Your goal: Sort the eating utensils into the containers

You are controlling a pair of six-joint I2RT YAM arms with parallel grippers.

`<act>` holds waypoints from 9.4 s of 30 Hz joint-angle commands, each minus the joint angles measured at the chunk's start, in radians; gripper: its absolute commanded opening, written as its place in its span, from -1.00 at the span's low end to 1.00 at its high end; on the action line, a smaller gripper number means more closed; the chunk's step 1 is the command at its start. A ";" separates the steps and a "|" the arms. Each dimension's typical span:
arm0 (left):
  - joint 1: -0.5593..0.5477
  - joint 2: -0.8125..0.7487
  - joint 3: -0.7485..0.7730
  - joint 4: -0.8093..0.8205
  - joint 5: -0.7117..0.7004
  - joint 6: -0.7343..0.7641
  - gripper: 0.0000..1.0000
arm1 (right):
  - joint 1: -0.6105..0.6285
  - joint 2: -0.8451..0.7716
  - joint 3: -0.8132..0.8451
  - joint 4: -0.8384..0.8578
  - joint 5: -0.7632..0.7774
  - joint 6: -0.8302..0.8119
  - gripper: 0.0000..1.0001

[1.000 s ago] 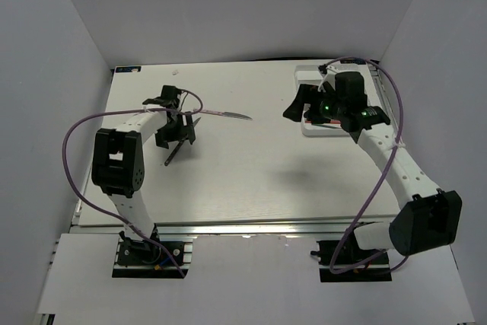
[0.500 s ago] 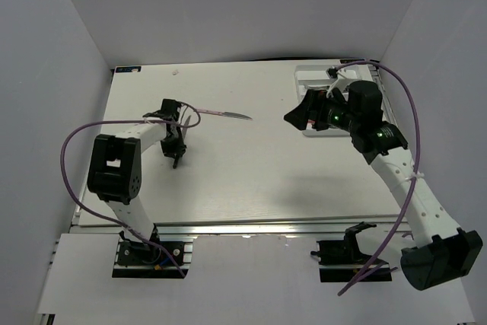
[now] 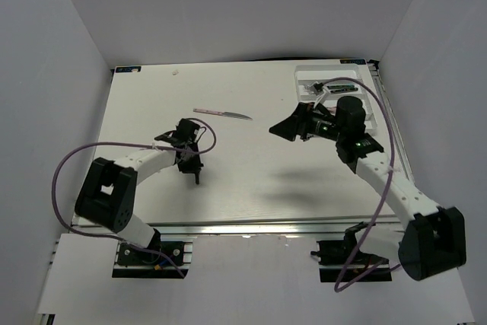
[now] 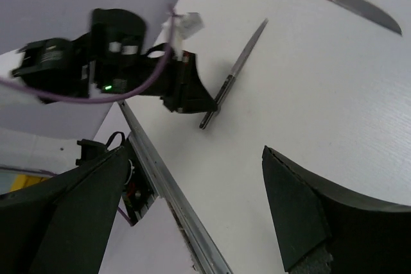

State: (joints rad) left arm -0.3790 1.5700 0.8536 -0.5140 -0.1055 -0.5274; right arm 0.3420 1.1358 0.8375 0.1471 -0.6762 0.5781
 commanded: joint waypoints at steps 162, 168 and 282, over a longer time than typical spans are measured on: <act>-0.218 0.153 0.197 0.471 0.104 -0.069 -1.00 | -0.104 0.191 -0.074 0.133 0.121 0.184 0.65; -0.250 0.098 0.124 0.581 0.257 -0.046 -1.00 | -0.048 0.350 -0.071 0.224 0.171 0.315 0.62; -0.261 -0.751 0.045 -0.184 -0.853 -0.005 0.96 | -0.376 0.755 1.024 -0.386 0.958 -0.097 0.79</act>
State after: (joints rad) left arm -0.6754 0.8135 0.8536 -0.6292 -0.7284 -0.4557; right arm -0.0914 2.0850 1.9484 -0.1932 0.2123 0.7643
